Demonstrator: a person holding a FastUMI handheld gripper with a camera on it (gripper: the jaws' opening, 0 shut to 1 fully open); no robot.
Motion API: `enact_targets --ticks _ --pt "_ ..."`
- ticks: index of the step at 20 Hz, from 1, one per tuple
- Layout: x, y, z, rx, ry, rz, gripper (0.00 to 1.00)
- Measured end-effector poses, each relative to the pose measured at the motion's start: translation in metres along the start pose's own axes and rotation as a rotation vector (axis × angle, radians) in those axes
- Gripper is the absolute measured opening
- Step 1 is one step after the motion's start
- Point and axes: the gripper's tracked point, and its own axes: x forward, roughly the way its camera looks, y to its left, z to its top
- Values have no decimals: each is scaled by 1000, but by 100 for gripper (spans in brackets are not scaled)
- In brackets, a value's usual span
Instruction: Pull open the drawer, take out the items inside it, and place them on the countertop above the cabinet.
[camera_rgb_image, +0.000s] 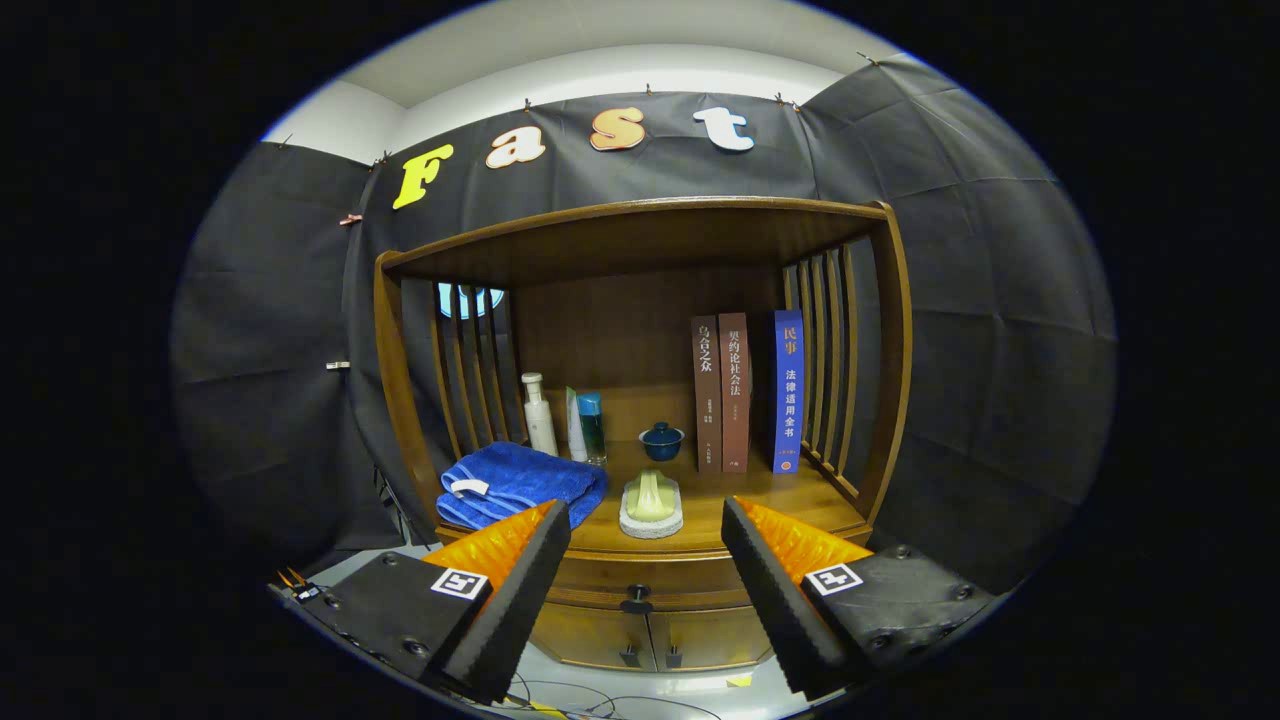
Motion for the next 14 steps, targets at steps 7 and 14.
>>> enact_targets --ticks 7,14 --pt "-1 -7 2 22 -9 -13 100" --pt "-1 -9 0 22 -4 -17 100"
